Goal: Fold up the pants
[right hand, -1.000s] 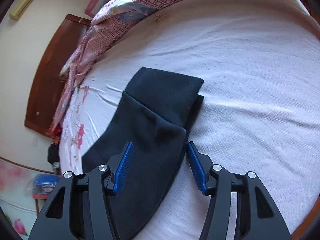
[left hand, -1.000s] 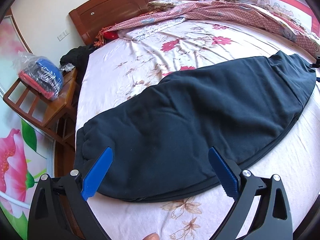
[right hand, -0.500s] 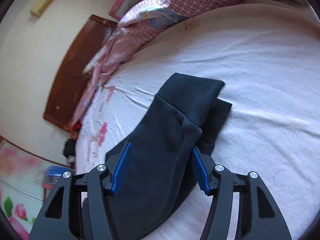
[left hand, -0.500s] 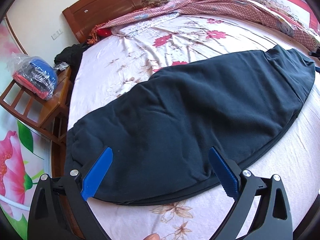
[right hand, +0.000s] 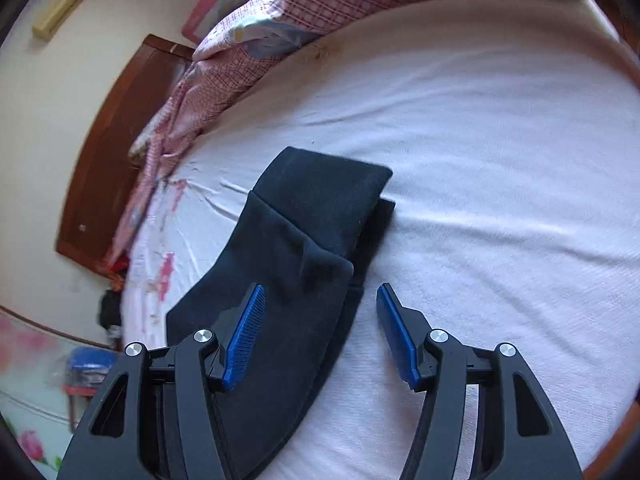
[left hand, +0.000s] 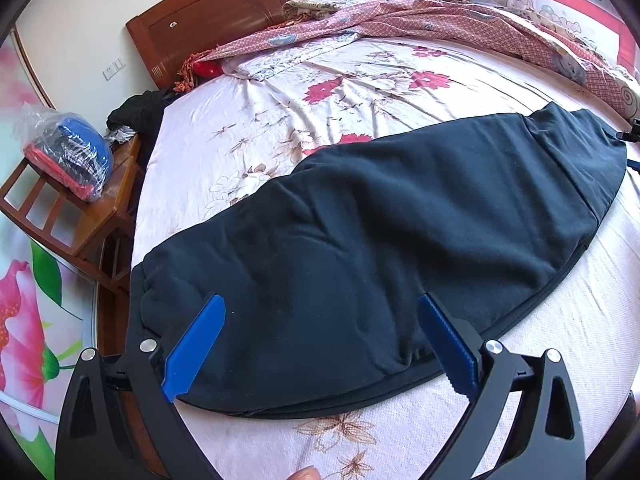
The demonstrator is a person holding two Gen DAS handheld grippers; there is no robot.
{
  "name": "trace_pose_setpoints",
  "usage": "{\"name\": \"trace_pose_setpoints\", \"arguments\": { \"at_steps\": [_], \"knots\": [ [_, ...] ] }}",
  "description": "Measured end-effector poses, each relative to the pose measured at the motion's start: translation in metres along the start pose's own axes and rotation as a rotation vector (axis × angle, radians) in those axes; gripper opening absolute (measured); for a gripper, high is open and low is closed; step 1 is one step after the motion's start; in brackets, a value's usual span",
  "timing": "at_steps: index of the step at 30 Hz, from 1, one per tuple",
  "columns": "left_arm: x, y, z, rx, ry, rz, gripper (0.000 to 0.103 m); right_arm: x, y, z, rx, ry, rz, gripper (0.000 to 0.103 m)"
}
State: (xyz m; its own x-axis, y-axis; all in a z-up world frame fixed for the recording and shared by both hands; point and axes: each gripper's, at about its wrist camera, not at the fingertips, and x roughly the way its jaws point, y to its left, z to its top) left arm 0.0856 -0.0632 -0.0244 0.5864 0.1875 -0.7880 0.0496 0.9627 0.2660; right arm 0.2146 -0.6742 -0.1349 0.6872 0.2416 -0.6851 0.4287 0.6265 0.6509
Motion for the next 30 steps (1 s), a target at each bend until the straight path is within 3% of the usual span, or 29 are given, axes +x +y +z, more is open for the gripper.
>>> {"name": "trace_pose_setpoints", "arguments": {
  "at_steps": [3, 5, 7, 9, 11, 12, 13, 14, 17, 22, 30],
  "knots": [
    [0.001, -0.005, 0.001, 0.021, -0.003, 0.007, 0.097, 0.001, 0.000, 0.001, -0.002, -0.013, 0.044, 0.059],
    [0.003, -0.007, 0.005, 0.025, -0.008, 0.007, 0.097, 0.007, 0.008, 0.002, -0.040, -0.004, 0.026, 0.059],
    [0.008, -0.007, 0.012, -0.001, 0.007, -0.010, 0.097, 0.012, 0.021, 0.002, -0.097, 0.010, 0.009, 0.059],
    [0.011, -0.004, 0.018, -0.042, 0.011, -0.044, 0.097, 0.018, 0.026, 0.001, -0.099, 0.031, 0.054, 0.055],
    [0.019, 0.000, 0.022, -0.070, 0.029, -0.056, 0.097, 0.025, 0.028, 0.002, -0.116, 0.042, 0.018, 0.053],
    [0.021, 0.001, 0.024, -0.078, 0.032, -0.054, 0.097, 0.027, 0.030, 0.002, -0.132, 0.035, 0.008, 0.049],
    [0.024, 0.004, 0.025, -0.087, 0.035, -0.052, 0.097, 0.026, 0.031, 0.002, -0.145, 0.029, 0.006, 0.028],
    [0.026, 0.006, 0.025, -0.094, 0.039, -0.050, 0.097, 0.027, 0.031, 0.002, -0.152, 0.028, -0.018, 0.021],
    [0.031, 0.015, 0.024, -0.110, 0.046, -0.039, 0.097, 0.023, 0.037, -0.003, -0.197, 0.007, -0.047, 0.015],
    [0.041, 0.032, 0.018, -0.127, 0.074, 0.013, 0.098, 0.013, 0.100, -0.029, -0.544, -0.085, -0.276, 0.015],
    [0.028, 0.075, 0.000, -0.162, 0.061, 0.048, 0.098, -0.017, 0.233, -0.119, -1.071, -0.213, -0.351, 0.015]
  ]
}}
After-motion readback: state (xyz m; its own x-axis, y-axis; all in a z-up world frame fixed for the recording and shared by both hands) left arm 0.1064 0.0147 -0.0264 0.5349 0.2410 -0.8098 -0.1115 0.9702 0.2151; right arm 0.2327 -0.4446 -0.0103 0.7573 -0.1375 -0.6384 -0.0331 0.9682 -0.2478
